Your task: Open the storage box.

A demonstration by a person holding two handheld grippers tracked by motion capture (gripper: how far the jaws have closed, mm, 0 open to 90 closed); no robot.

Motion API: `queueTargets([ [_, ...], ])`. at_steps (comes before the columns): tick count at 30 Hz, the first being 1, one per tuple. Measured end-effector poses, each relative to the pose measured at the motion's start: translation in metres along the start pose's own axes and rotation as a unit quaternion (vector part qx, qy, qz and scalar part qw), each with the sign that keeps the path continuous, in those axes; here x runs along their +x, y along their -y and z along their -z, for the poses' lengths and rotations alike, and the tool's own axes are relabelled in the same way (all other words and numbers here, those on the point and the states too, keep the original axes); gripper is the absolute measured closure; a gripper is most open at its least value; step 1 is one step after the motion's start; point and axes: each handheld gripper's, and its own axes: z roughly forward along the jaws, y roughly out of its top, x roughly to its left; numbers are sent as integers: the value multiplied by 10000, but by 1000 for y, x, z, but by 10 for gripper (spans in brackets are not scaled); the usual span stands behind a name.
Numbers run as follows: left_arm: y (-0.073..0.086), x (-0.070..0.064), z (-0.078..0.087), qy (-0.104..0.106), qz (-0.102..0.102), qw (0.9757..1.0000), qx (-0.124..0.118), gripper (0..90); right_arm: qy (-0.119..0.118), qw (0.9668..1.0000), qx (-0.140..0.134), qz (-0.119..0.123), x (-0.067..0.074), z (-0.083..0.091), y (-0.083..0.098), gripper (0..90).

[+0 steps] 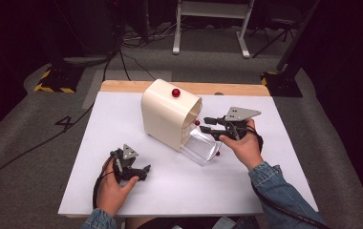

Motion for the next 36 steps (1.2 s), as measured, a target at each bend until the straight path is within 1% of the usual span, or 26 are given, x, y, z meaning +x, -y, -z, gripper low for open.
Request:
queueTargets([
  [1,0,0,0,2,3,10000,0,121,-2,10000,-4,7,-1,-4,0,617],
  [3,0,0,0,2,3,10000,2,121,-9,10000,-8,11,-1,-7,0,627],
  [5,0,0,0,-5,-25,10000,2,121,-34,10000,-18,40,-1,-13,0,647],
  [7,0,0,0,-1,1,10000,2,121,-25,10000,-20,57,0,-17,-1,664],
  [8,0,0,0,-1,1,10000,2,121,-25,10000,-20,57,0,-17,-1,664],
  [9,0,0,0,-15,-28,10000,8,121,56,9999,44,74,0,-18,-1,670],
  [11,0,0,0,-12,-27,10000,7,122,46,10000,25,44,-1,-18,0,675],
  [12,0,0,0,-13,-30,10000,5,121,-52,10000,0,-4,-1,-17,1,739],
  [14,0,0,0,-12,-31,10000,4,121,-60,10000,-2,34,-1,-17,0,739],
  [15,0,0,0,-12,-20,10000,3,121,-1,9999,29,148,1,-17,-1,742],
  [20,0,0,0,-8,-6,10000,8,121,30,9999,13,159,3,-16,0,743],
  [24,-1,1,0,22,-8,10000,35,120,48,9999,25,162,4,-5,1,744],
  [28,-1,1,0,23,-10,10000,39,120,90,9998,38,158,5,9,4,744],
  [29,-1,1,0,21,-11,10000,45,120,90,9998,38,158,5,9,4,744],
  [30,-1,1,0,22,-8,10000,46,120,113,9998,49,148,6,16,6,744],
  [33,-1,0,0,21,14,10000,36,120,133,9998,46,147,7,21,8,744],
  [34,-1,0,0,19,18,10000,35,119,147,9998,57,136,8,28,11,744],
  [36,-1,1,0,21,16,10000,33,120,156,9998,70,125,8,33,13,744],
])
